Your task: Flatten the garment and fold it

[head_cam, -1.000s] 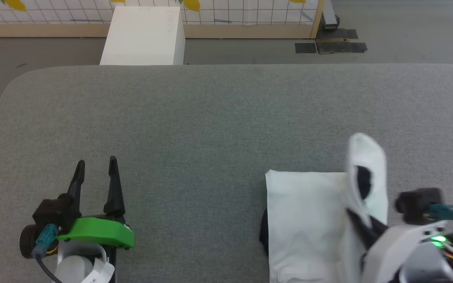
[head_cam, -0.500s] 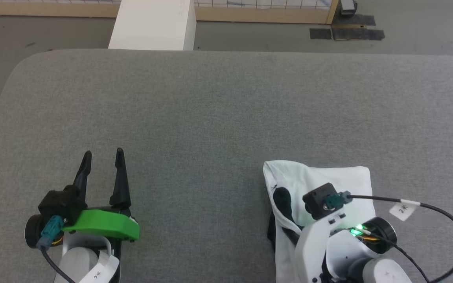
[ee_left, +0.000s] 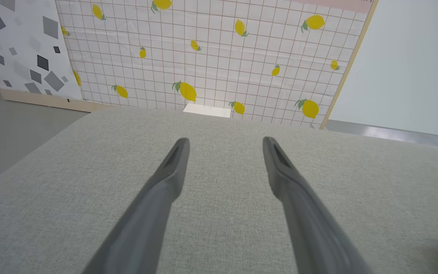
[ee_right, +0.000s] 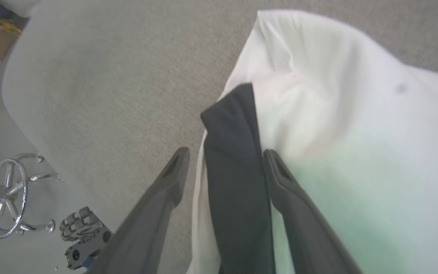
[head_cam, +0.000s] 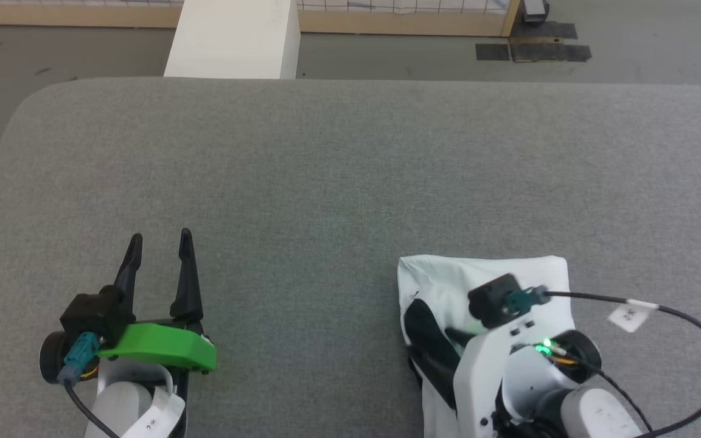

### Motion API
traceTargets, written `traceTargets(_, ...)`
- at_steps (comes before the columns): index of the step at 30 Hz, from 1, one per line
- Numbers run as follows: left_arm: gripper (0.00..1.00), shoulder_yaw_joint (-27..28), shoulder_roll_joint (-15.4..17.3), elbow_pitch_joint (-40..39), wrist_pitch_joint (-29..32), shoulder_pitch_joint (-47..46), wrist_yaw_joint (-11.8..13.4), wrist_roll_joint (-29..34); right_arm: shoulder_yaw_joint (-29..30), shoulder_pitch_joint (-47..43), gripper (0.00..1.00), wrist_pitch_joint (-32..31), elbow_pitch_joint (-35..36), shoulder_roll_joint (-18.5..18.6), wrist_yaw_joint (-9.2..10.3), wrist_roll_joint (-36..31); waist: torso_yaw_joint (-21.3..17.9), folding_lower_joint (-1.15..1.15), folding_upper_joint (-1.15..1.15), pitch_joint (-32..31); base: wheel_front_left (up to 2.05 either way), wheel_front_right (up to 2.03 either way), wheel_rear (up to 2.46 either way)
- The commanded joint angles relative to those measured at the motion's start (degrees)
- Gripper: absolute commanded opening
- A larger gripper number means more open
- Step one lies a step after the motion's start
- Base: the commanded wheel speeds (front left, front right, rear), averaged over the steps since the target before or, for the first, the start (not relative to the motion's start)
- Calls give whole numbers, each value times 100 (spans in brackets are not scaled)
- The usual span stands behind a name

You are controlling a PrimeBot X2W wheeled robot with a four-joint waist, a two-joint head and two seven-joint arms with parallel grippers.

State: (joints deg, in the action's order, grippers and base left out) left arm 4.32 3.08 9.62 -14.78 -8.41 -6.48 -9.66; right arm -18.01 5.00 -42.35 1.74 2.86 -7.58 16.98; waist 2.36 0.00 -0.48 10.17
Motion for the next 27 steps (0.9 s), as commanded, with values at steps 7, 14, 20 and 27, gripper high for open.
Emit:
traceTargets(7, 100, 43, -20, -36, -22, 47, 2, -5, 533, -109, 100, 1136, 1303, 2, 9, 489, -228, 0, 47, -195, 0, 0, 0)
traceTargets(14, 100, 9, -20, -91, -22, 91, 18, -20, 1562, -339, 100, 2488, 1577, 2, 9, 584, -418, 0, 47, -300, 0, 0, 0)
traceTargets(20, 100, 39, -20, -125, -22, 116, 25, -19, 2343, -655, 100, 3260, 784, 2, 9, 1863, -543, 0, 47, -318, 0, 0, 0)
traceTargets(27, 100, 24, -20, -131, -22, 93, 13, -2, 2310, -700, 100, 2776, -730, 2, 9, 3524, -558, 0, 47, -301, 0, 0, 0)
